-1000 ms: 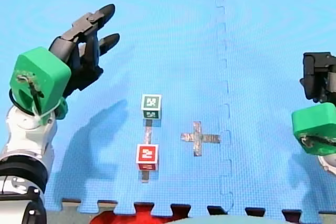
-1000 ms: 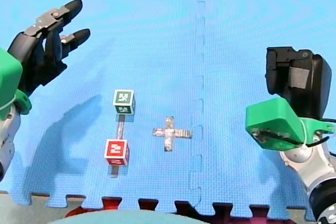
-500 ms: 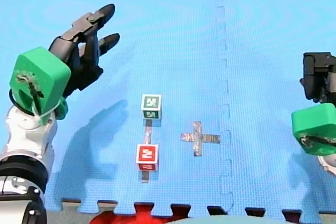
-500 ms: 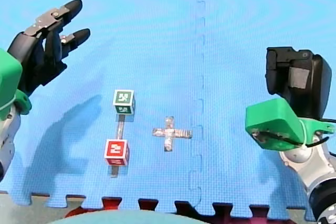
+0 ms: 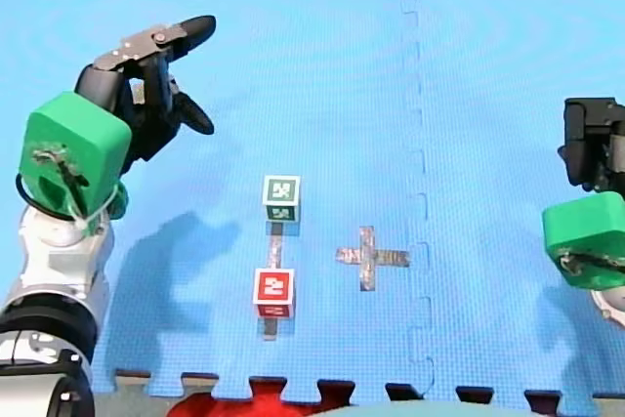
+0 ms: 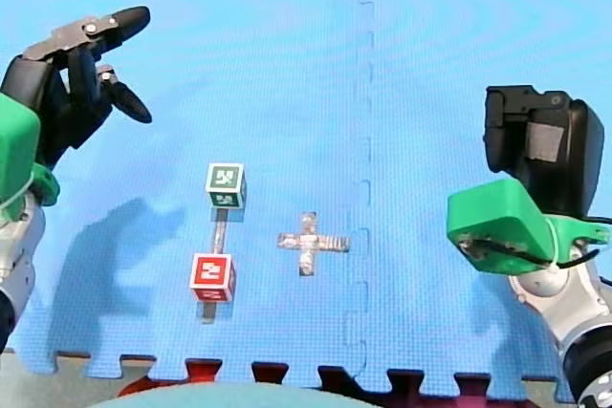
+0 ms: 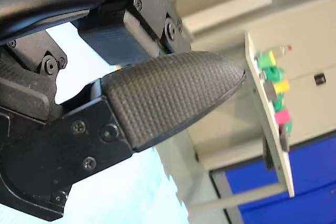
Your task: Stack cube left
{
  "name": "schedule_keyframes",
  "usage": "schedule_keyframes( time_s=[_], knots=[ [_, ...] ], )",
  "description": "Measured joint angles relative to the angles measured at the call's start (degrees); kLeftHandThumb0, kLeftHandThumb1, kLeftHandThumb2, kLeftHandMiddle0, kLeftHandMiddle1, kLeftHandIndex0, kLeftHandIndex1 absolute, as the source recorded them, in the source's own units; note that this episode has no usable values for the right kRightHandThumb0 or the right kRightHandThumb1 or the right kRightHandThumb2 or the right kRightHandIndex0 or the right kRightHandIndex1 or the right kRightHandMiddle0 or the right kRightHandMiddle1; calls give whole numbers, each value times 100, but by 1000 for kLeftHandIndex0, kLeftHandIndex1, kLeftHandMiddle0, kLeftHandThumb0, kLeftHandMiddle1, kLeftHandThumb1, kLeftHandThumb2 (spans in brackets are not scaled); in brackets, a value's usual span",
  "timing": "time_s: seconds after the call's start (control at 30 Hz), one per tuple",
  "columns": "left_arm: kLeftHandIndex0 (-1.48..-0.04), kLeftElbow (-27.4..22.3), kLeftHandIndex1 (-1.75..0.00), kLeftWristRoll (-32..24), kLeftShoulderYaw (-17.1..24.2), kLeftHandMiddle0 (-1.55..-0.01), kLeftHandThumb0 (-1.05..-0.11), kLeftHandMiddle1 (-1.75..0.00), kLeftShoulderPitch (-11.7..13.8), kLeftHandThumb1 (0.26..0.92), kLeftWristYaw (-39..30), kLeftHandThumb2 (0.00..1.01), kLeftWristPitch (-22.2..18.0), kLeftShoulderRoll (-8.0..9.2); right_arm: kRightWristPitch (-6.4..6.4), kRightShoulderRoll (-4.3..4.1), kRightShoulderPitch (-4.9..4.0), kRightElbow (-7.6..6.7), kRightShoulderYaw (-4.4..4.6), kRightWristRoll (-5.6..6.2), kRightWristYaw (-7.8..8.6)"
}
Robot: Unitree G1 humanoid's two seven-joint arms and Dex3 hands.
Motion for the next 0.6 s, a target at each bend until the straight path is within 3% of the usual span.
schedule_keyframes(
  time_s=[0.13, 0.27, 0.37, 0.47, 0.5, 0.6],
  knots=[
    [-821, 1, 0, 172, -128, -921, -1048, -1746, 28, 921, 41, 841, 2, 71, 0, -1, 1, 0, 1, -2, -9],
    [-811, 10, -2, 181, -183, -926, -1048, -1746, 40, 921, -131, 701, 57, 142, -1, -1, 3, 0, 3, -5, -18],
    [-821, 12, -6, 153, -176, -927, -1048, -1746, 54, 921, -232, 515, 60, 151, -1, -2, 9, 0, 4, -7, -36],
    [-849, 19, -11, 42, -129, -928, -1048, -1746, 54, 912, -456, 196, 77, 180, -2, -2, 14, 0, 7, -7, -47],
    [-857, 31, -11, -29, -99, -928, -1048, -1746, 50, 848, -608, 88, 115, 219, -2, -2, 16, 0, 8, -7, -49],
    [-833, 71, -5, -168, -34, -930, -1035, -1746, 19, 748, -1014, 9, 208, 336, -2, -2, 19, 0, 9, -7, -54]
  ],
)
